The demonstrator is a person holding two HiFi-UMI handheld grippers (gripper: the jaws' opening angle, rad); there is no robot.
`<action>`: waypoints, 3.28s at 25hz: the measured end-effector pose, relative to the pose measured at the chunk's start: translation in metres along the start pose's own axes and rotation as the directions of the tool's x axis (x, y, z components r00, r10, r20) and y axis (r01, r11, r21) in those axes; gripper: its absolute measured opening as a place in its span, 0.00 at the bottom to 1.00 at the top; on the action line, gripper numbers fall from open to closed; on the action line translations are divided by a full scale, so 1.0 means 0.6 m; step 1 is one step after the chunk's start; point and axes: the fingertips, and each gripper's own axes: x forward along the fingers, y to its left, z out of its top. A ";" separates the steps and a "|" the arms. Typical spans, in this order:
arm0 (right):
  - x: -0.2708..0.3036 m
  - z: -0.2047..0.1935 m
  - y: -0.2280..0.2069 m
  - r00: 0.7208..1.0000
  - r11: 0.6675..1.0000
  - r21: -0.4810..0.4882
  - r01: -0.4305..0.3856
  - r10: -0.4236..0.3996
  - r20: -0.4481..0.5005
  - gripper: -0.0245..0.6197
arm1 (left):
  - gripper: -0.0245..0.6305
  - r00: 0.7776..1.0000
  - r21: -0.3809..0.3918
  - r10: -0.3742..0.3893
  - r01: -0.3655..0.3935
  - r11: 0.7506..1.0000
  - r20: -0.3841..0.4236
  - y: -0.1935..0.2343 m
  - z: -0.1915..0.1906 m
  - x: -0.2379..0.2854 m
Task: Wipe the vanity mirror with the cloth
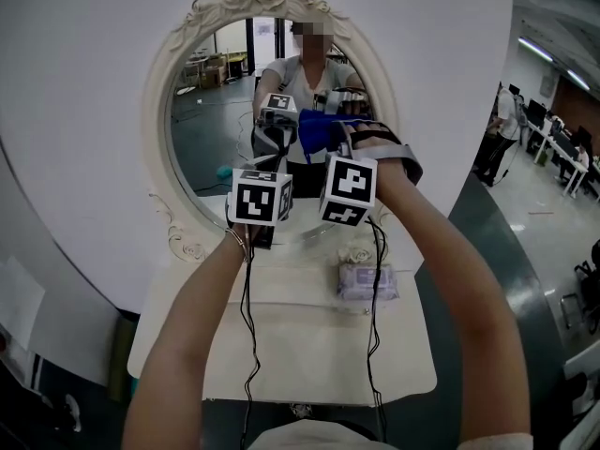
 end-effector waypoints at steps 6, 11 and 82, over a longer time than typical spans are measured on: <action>0.006 -0.007 0.077 0.997 0.997 0.036 -0.074 0.074 0.000 0.14 | 0.04 0.999 -0.025 -0.001 0.000 1.000 -0.051 -0.008 -0.064 0.005; 0.015 0.004 0.138 0.993 0.990 0.076 -0.122 0.121 0.020 0.14 | 0.04 0.994 -0.056 -0.007 0.000 0.998 -0.113 -0.011 -0.137 0.011; -0.134 0.062 0.466 0.946 -0.066 0.946 -0.319 0.046 0.322 0.14 | 0.04 0.940 -0.503 0.289 -0.343 0.794 -0.185 0.092 -0.475 -0.312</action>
